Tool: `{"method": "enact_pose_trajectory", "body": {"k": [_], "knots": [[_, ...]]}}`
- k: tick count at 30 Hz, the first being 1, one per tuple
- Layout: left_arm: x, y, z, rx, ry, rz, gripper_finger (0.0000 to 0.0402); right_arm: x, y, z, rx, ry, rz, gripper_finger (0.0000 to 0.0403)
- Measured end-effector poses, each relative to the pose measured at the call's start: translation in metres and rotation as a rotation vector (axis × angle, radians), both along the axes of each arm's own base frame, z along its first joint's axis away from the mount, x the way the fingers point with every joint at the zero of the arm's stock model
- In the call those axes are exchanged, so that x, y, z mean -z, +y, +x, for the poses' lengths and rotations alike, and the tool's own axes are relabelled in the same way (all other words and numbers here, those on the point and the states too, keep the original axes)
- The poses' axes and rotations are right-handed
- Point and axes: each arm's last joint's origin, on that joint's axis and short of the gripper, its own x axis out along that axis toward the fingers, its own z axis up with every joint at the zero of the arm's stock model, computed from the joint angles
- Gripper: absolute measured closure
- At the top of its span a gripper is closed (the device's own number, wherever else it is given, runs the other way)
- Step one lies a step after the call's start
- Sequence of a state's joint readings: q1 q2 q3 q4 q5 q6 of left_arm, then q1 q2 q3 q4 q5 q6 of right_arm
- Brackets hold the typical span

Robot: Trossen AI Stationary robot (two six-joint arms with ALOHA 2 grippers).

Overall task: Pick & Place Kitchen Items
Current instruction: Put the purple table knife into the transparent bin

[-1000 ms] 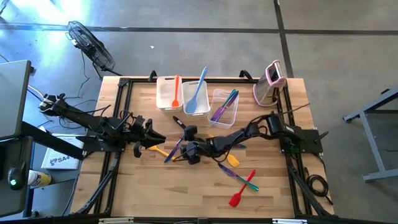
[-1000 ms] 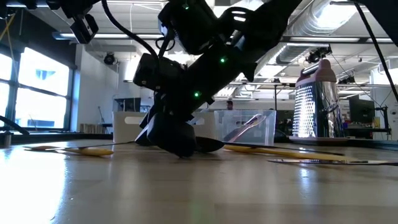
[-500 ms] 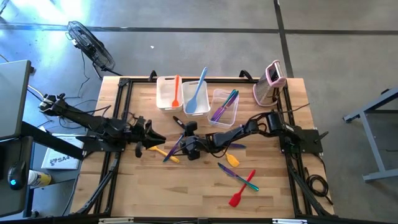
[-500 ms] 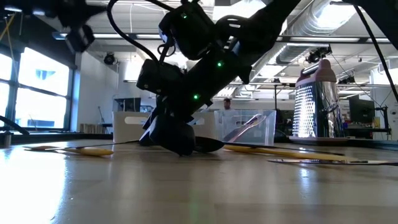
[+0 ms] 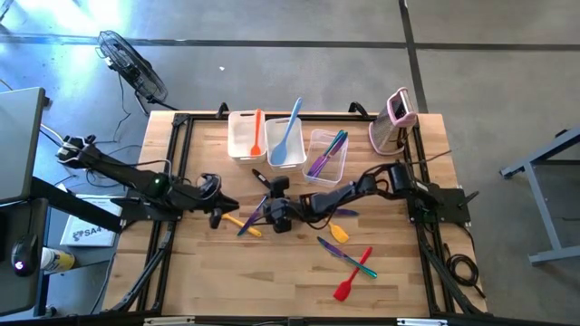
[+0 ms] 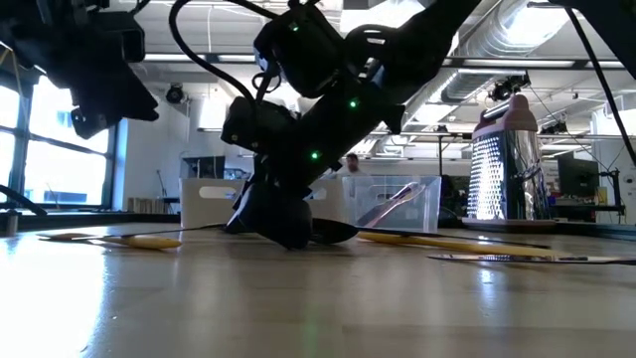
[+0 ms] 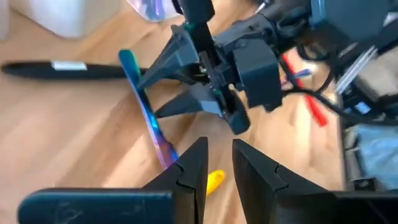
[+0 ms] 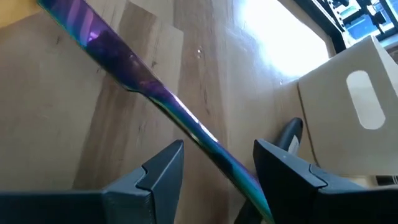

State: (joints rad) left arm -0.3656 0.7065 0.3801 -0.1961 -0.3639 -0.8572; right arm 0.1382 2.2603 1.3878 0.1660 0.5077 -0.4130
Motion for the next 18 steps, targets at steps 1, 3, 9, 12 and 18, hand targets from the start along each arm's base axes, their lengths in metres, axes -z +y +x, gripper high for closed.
{"method": "enact_pose_trajectory", "body": {"k": [1, 3, 9, 12, 18], "knots": [[0.001, -0.001, 0.002, 0.001, 0.000, -0.028, 0.0332, 0.000, 0.003, 0.000, 0.003, -0.002, -0.007, 0.0215], [0.003, -0.003, 0.004, 0.028, 0.017, -0.055, 0.0332, -0.002, 0.010, -0.002, 0.015, -0.008, -0.033, 0.0215], [0.004, -0.007, 0.009, 0.076, 0.015, -0.078, 0.0329, -0.010, 0.039, -0.009, -0.025, -0.013, -0.072, 0.0215], [0.001, -0.008, 0.013, 0.083, -0.024, -0.051, 0.0310, -0.023, 0.061, -0.014, -0.058, -0.048, -0.076, 0.0215], [0.004, -0.007, 0.019, 0.014, -0.033, -0.004, 0.0228, -0.059, 0.102, -0.031, -0.051, -0.145, -0.127, 0.0215]]}}
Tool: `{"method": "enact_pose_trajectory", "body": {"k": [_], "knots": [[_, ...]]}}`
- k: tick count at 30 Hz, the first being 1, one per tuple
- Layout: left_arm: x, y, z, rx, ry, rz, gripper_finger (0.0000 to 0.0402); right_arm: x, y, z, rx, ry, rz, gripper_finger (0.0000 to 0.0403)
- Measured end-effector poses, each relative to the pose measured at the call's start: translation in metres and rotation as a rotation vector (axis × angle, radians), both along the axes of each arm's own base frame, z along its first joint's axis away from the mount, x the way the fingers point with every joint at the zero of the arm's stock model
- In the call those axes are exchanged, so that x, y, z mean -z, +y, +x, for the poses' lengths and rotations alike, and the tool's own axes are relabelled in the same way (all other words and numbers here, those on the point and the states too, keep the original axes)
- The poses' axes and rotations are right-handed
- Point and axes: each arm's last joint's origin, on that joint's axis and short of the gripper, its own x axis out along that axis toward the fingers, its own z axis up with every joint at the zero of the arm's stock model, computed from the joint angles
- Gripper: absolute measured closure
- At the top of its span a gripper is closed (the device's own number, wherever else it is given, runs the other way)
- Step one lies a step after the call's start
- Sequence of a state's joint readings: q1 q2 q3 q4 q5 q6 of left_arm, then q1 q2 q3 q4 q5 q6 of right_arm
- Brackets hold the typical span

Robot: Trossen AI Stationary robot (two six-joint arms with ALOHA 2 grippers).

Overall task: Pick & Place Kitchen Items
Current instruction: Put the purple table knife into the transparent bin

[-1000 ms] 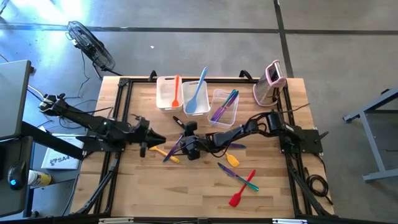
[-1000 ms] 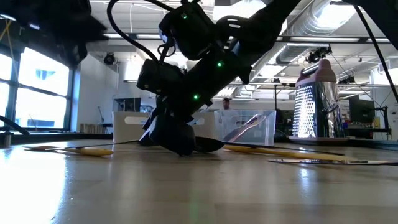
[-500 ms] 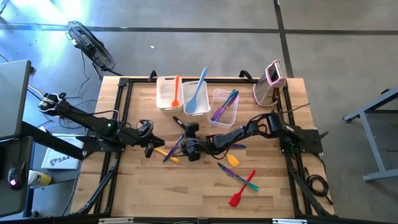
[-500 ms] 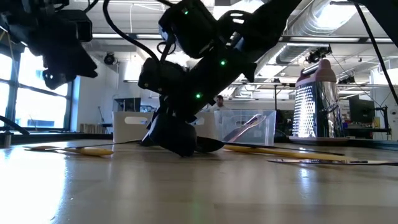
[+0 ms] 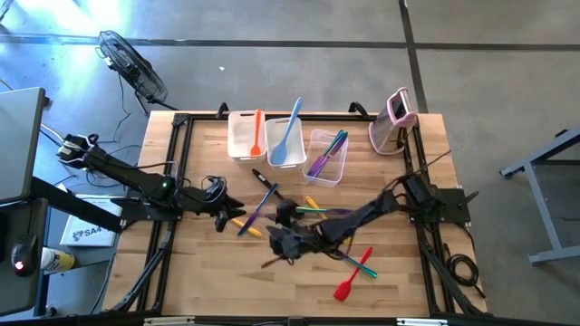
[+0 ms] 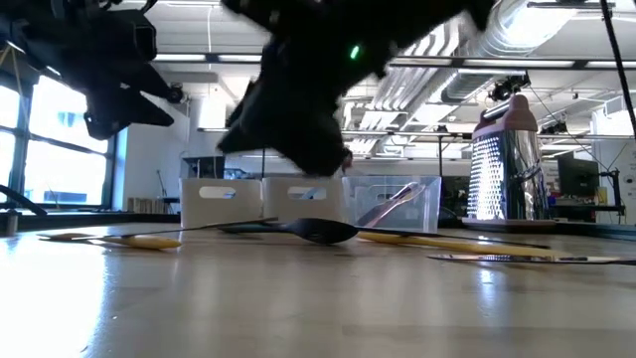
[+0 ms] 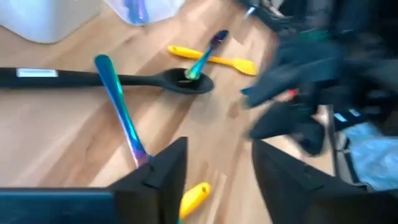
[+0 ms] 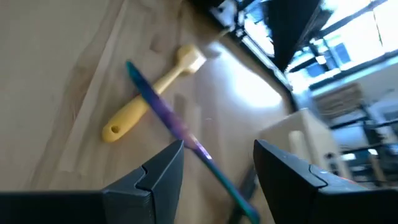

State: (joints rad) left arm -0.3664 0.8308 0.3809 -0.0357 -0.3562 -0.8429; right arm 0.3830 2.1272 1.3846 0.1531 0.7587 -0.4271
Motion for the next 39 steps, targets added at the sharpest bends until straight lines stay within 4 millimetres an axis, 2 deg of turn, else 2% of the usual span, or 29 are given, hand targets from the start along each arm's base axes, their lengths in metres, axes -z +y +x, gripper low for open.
{"method": "enact_pose_trajectory", "body": {"k": [2, 6, 9, 15, 18, 21, 24, 30, 35, 39], "knots": [[0.002, 0.000, 0.002, -0.024, 0.006, 0.010, 0.0199, -0.013, 0.013, -0.010, 0.019, -0.017, -0.032, 0.0215], [0.002, 0.004, 0.011, -0.055, 0.021, -0.149, 0.0164, -0.032, 0.037, -0.035, 0.072, -0.016, -0.092, 0.0215], [0.001, 0.008, 0.021, -0.053, 0.105, -0.171, 0.0159, -0.041, 0.051, -0.056, 0.123, -0.018, -0.123, 0.0215], [-0.017, 0.017, 0.062, -0.073, 0.283, -0.094, 0.0158, -0.055, 0.074, -0.097, 0.180, -0.065, -0.082, 0.0215], [-0.025, 0.024, 0.080, -0.106, 0.439, -0.052, 0.0158, -0.063, 0.084, -0.114, 0.182, -0.096, -0.016, 0.0215], [-0.022, 0.032, 0.098, -0.128, 0.616, -0.062, 0.0158, -0.068, 0.090, -0.128, 0.184, -0.119, 0.043, 0.0215], [-0.016, 0.037, 0.118, -0.110, 0.722, -0.092, 0.0158, -0.071, 0.095, -0.138, 0.183, -0.129, 0.071, 0.0215], [0.002, 0.038, 0.152, -0.036, 0.813, -0.110, 0.0158, -0.068, 0.097, -0.149, 0.201, -0.119, 0.113, 0.0215], [0.012, 0.039, 0.161, -0.070, 0.899, -0.059, 0.0158, -0.064, 0.093, -0.152, 0.235, -0.082, 0.185, 0.0215], [0.014, 0.040, 0.161, -0.094, 0.902, -0.029, 0.0158, -0.063, 0.093, -0.153, 0.236, -0.055, 0.211, 0.0215]]}}
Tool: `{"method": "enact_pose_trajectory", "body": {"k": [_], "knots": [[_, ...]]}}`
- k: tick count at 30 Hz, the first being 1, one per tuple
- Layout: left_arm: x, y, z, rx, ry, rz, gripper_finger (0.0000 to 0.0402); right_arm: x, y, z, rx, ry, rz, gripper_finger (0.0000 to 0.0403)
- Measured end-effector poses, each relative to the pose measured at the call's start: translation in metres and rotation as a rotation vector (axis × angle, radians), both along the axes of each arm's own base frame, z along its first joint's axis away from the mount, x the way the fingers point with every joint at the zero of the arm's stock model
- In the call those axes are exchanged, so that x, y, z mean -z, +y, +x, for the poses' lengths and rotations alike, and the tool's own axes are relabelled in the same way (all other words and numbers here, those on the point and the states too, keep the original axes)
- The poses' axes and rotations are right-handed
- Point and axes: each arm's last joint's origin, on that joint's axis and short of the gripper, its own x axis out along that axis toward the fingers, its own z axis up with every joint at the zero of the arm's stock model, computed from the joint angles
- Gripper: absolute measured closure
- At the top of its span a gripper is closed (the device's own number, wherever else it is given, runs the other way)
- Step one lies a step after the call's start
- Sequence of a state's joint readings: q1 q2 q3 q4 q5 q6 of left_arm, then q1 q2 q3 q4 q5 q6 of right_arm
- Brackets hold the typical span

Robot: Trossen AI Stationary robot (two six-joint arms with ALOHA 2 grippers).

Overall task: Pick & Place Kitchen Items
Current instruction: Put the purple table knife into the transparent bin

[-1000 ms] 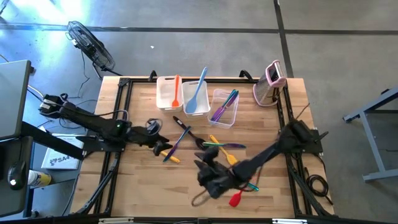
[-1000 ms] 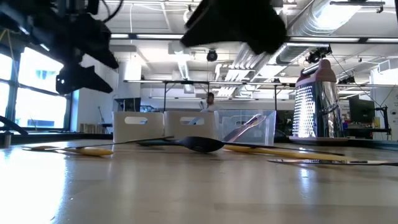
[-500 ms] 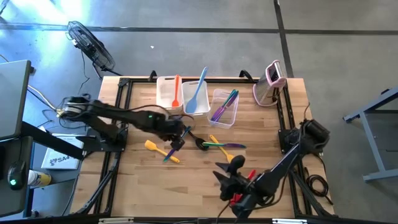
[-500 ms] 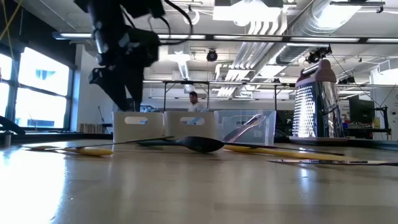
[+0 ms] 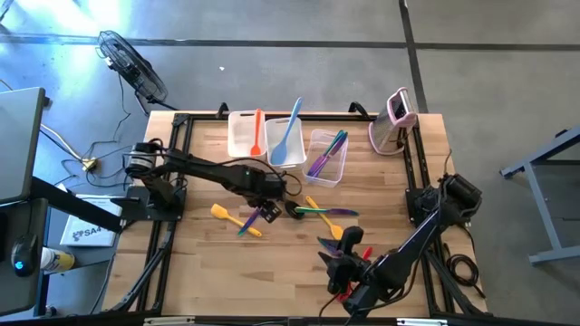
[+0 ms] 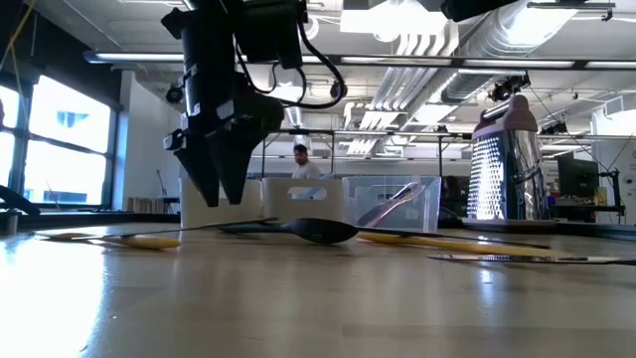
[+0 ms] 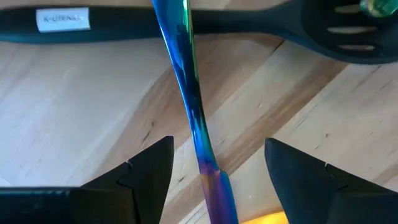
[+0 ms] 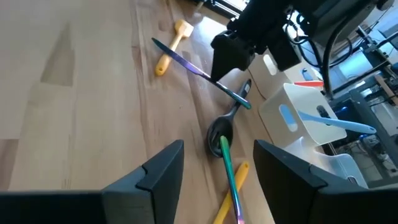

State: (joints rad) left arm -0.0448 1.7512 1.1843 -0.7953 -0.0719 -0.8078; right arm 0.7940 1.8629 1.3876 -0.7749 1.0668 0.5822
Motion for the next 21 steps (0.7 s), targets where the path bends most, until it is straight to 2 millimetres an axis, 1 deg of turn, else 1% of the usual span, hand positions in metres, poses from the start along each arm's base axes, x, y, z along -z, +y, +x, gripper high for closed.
{"method": "enact_pose_trajectory", "body": {"k": [7, 10, 13, 17, 21], "knots": [[0.000, 0.003, 0.000, -0.010, -0.003, 0.019, 0.0158, 0.000, -0.001, 0.001, 0.005, -0.002, -0.004, 0.0215], [0.006, 0.006, 0.003, -0.016, 0.010, 0.020, 0.0158, 0.000, -0.002, 0.002, 0.010, -0.004, -0.006, 0.0215], [0.016, 0.009, 0.007, -0.010, 0.032, -0.004, 0.0158, 0.000, -0.003, 0.003, 0.011, -0.001, -0.004, 0.0215], [0.036, 0.016, 0.011, -0.026, 0.091, -0.035, 0.0158, 0.000, -0.003, 0.003, 0.009, 0.003, -0.002, 0.0215], [0.047, 0.019, 0.013, -0.010, 0.126, -0.080, 0.0159, 0.001, -0.003, 0.002, 0.008, 0.009, -0.008, 0.0215]]}}
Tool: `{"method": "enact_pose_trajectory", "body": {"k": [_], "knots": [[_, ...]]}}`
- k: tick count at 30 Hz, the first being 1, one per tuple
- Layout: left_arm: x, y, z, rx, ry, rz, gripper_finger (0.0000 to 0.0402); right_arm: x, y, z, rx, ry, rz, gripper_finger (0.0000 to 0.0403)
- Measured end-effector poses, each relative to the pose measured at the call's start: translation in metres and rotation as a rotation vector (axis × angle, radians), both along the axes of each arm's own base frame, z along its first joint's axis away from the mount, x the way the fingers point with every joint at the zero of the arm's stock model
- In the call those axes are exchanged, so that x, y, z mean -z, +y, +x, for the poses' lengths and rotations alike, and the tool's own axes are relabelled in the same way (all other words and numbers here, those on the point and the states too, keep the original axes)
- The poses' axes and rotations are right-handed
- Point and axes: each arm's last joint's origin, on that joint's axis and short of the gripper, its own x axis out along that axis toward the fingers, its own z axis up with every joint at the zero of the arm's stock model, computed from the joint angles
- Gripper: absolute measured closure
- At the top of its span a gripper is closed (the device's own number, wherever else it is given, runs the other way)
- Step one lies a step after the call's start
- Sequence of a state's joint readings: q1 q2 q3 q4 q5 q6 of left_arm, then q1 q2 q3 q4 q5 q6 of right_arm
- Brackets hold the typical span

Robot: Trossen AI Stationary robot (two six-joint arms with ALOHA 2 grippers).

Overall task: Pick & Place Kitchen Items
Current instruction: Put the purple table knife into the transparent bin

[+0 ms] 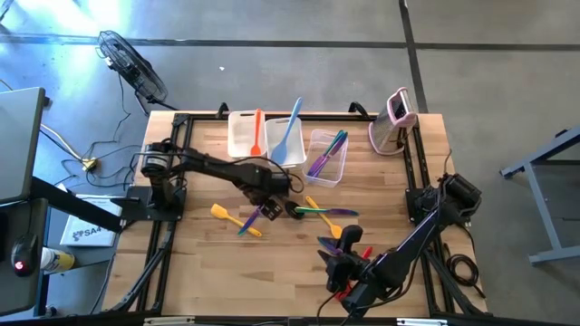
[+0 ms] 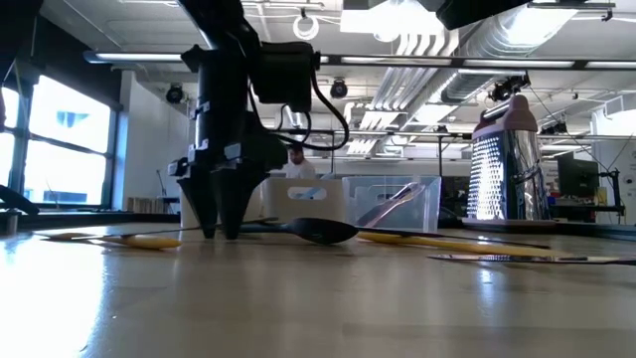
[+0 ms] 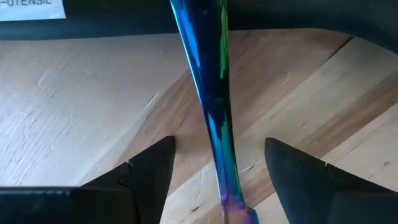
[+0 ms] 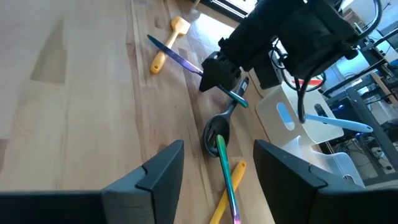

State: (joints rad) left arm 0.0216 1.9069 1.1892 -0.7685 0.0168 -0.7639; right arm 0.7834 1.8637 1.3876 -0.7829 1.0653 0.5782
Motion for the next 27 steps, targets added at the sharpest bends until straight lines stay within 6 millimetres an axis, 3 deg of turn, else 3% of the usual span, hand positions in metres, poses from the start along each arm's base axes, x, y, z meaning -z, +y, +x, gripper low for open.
{"method": "enact_pose_trajectory", "body": {"k": [6, 15, 27], "knots": [[0.0088, 0.0000, -0.0006, 0.001, 0.040, -0.004, 0.0204, 0.0001, -0.0003, -0.0003, 0.000, 0.003, -0.004, 0.0215], [0.0100, -0.0007, -0.0016, 0.013, 0.052, -0.032, 0.0368, 0.0000, -0.0007, -0.0001, 0.001, 0.002, -0.013, 0.0215], [0.0072, -0.0011, -0.0036, 0.003, 0.056, -0.019, 0.0371, 0.0000, -0.0007, -0.0002, 0.003, 0.001, -0.008, 0.0215]]}}
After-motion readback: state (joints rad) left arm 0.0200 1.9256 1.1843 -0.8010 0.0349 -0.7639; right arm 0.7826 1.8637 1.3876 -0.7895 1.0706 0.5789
